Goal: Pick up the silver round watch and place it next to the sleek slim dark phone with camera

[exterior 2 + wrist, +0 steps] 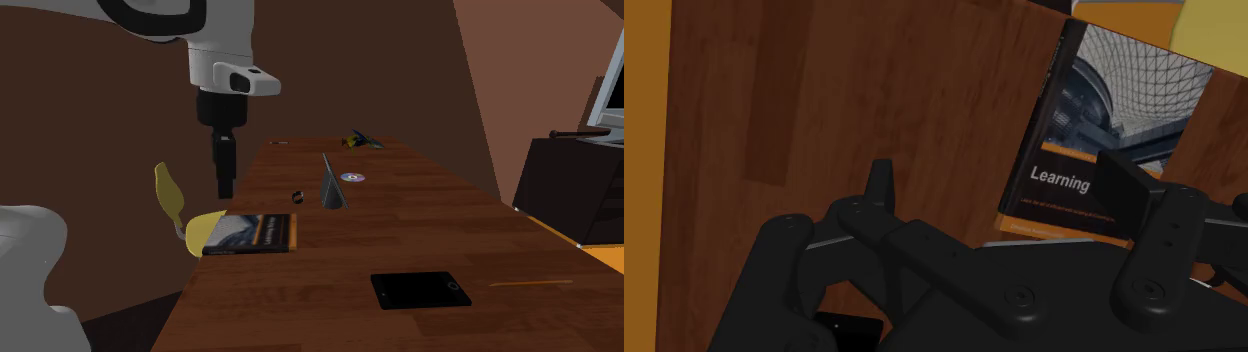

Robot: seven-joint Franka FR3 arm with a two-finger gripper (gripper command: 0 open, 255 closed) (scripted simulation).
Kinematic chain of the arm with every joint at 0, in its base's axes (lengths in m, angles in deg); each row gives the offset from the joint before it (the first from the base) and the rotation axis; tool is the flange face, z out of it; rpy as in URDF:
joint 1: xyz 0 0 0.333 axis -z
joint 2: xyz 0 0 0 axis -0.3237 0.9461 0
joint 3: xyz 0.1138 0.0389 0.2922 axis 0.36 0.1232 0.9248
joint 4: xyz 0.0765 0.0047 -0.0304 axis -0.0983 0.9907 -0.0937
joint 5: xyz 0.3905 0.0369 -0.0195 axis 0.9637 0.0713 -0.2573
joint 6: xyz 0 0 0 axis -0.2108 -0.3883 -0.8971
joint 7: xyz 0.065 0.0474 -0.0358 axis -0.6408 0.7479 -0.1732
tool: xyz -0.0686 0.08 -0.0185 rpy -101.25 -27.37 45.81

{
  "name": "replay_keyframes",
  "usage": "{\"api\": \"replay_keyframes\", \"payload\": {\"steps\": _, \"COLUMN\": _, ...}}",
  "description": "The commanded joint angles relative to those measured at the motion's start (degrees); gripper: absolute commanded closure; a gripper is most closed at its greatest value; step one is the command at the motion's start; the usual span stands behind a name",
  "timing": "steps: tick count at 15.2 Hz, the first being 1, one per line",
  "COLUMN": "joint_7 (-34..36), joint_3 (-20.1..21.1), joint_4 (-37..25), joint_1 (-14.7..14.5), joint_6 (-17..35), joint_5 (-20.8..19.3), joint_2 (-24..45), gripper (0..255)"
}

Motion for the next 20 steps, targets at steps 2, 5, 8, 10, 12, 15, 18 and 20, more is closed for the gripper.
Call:
{"api": "replay_keyframes", "payload": {"steps": 2, "joint_7": 1.3, "joint_3": 1.4, "joint_4": 0.0, "joint_1": -0.4, "joint_6": 1.4, "joint_5": 0.4, "joint_2": 1.0, "gripper": 0}}
{"api": "replay_keyframes", "payload": {"steps": 5, "joint_7": 5.3, "joint_3": 5.4, "joint_4": -0.6, "joint_1": -1.4, "joint_6": 5.7, "joint_5": 1.4, "joint_2": 4.7, "gripper": 0}}
{"api": "replay_keyframes", "payload": {"steps": 8, "joint_7": 9.5, "joint_3": 9.4, "joint_4": -1.9, "joint_1": -2.2, "joint_6": 9.8, "joint_5": 1.6, "joint_2": 9.0, "gripper": 0}}
{"api": "replay_keyframes", "payload": {"steps": 10, "joint_7": 12.3, "joint_3": 12.0, "joint_4": -3.2, "joint_1": -2.5, "joint_6": 12.4, "joint_5": 1.4, "joint_2": 12.3, "gripper": 0}}
{"api": "replay_keyframes", "payload": {"steps": 12, "joint_7": 15.3, "joint_3": 14.6, "joint_4": -4.8, "joint_1": -2.7, "joint_6": 14.8, "joint_5": 0.7, "joint_2": 15.9, "gripper": 0}}
{"api": "replay_keyframes", "payload": {"steps": 15, "joint_7": 20.1, "joint_3": 18.3, "joint_4": -7.9, "joint_1": -2.7, "joint_6": 17.9, "joint_5": -1.2, "joint_2": 21.7, "gripper": 0}}
{"api": "replay_keyframes", "payload": {"steps": 18, "joint_7": 25.3, "joint_3": 21.8, "joint_4": -11.7, "joint_1": -2.6, "joint_6": 20.4, "joint_5": -4.3, "joint_2": 28.0, "gripper": 0}}
{"api": "replay_keyframes", "payload": {"steps": 20, "joint_7": 29.0, "joint_3": 23.9, "joint_4": -14.7, "joint_1": -2.7, "joint_6": 21.6, "joint_5": -7.0, "joint_2": 32.5, "gripper": 0}}
